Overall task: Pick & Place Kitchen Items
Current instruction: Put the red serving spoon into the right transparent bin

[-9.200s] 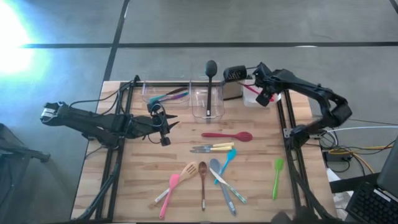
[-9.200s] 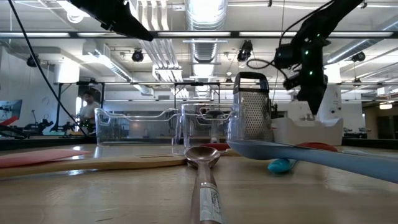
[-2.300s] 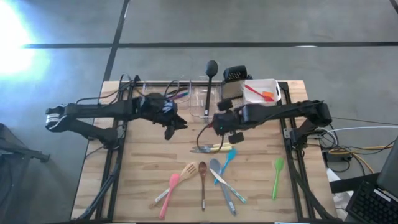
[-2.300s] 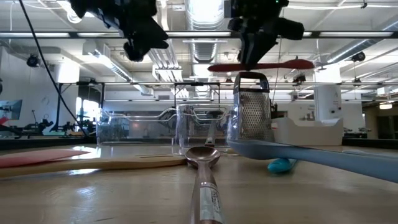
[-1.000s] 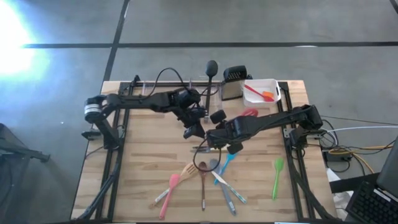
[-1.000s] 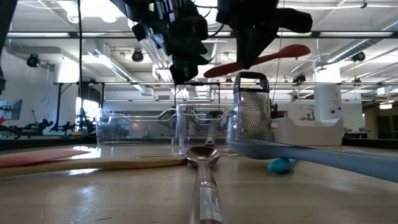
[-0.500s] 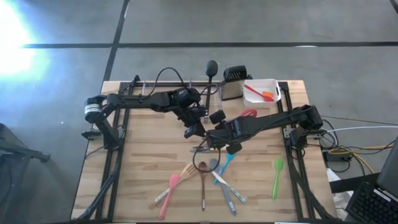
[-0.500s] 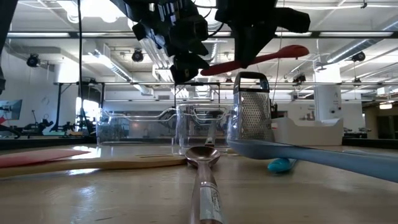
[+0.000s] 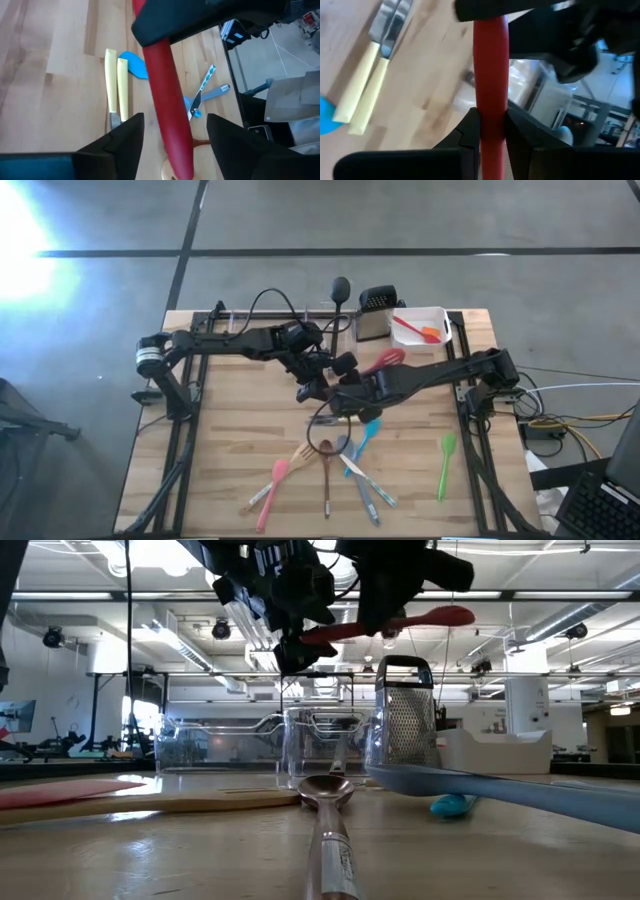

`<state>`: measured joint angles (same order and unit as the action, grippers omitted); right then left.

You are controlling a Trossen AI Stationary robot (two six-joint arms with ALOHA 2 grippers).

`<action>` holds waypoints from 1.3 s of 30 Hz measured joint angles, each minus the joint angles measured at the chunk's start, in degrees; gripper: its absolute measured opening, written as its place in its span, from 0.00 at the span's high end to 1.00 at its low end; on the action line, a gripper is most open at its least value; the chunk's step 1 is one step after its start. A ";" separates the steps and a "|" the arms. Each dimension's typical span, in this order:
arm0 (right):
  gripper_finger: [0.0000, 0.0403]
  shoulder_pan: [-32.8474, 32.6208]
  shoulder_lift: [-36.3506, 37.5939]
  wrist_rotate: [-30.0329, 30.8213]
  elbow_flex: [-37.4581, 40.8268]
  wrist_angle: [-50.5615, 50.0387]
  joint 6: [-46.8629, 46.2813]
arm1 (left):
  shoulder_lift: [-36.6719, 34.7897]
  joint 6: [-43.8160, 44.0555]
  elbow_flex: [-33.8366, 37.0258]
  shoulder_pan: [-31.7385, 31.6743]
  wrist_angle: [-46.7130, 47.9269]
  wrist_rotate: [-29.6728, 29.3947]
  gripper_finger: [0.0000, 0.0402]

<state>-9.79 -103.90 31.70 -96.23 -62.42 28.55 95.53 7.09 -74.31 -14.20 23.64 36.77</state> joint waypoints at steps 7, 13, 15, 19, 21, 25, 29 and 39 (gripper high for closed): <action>0.88 0.03 0.00 -0.02 -0.98 1.76 1.67 | 0.00 -0.63 0.05 0.00 -0.02 0.05 0.50; 0.88 0.11 0.00 -0.38 -0.93 1.53 1.69 | 0.00 -0.70 0.07 0.11 0.17 -0.16 0.79; 0.88 -0.02 0.02 -0.23 -0.93 1.67 1.67 | 0.07 -0.81 0.20 0.00 0.34 0.25 0.83; 0.88 0.05 0.02 -0.40 -0.93 1.72 1.89 | 0.07 -0.66 0.20 0.04 0.27 -0.20 0.83; 0.88 0.04 0.02 -0.26 -0.93 1.77 1.53 | 0.07 -0.66 0.20 0.07 0.36 -0.16 0.83; 0.87 0.02 0.07 0.29 -0.97 2.16 -0.38 | 0.06 -0.82 0.20 0.04 0.43 0.17 0.83; 0.68 -0.13 0.09 2.18 -2.41 2.20 -3.17 | -0.07 -1.22 0.18 0.04 -0.28 0.26 0.83; 0.37 -0.48 1.86 3.02 -9.67 -15.34 -24.26 | -0.07 -3.23 0.09 -0.98 -0.13 -6.88 0.83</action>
<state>-10.26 -102.04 34.72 -105.90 -77.76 4.29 95.46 3.86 -74.22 -15.18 23.51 29.90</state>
